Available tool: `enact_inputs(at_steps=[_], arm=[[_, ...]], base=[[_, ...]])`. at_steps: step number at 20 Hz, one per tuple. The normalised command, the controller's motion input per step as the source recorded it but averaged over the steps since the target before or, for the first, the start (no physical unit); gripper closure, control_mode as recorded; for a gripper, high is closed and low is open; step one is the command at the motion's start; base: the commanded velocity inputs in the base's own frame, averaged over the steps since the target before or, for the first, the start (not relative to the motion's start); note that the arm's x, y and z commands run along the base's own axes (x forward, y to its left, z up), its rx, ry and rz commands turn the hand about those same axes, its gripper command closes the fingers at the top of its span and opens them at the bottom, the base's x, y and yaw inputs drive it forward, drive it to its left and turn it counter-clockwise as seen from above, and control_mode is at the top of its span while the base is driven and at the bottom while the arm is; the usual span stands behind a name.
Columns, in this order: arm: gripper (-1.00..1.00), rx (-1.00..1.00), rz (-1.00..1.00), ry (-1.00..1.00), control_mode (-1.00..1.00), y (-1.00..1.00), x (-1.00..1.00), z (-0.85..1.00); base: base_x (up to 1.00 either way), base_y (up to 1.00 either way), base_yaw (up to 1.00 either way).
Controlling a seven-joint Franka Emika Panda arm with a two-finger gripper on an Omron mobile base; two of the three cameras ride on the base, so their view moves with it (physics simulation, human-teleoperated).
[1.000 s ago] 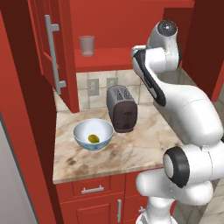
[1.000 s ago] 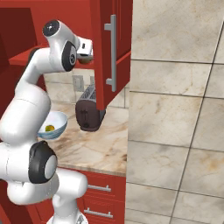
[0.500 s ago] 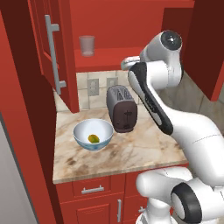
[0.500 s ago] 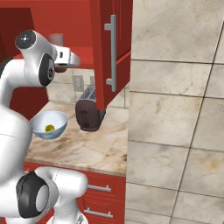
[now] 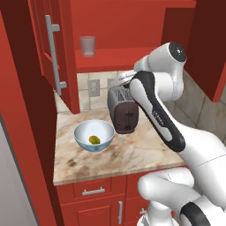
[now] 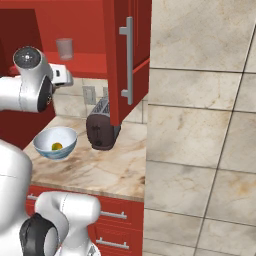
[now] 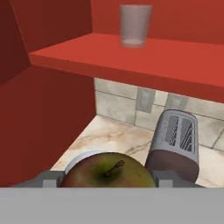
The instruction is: Open the cabinet. Pick the mango and apple from the cabinet and place them into the bowl. Then close the cabinet.
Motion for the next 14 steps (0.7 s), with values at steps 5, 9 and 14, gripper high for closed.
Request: enact_inputs(at_steps=[5,9,14], arm=[[1.0,0.0,0.02,0.2,-1.0,0.46,0.13,-0.1],[1.0,0.0,0.0,0.08,-1.0,0.2,0.24,-0.36],[1.0,-0.06,0.0,0.0,-1.0,0.23,0.16,-0.66]], base=[[0.0,0.0,0.0],[0.0,0.0,0.0],[0.0,0.0,0.0]])
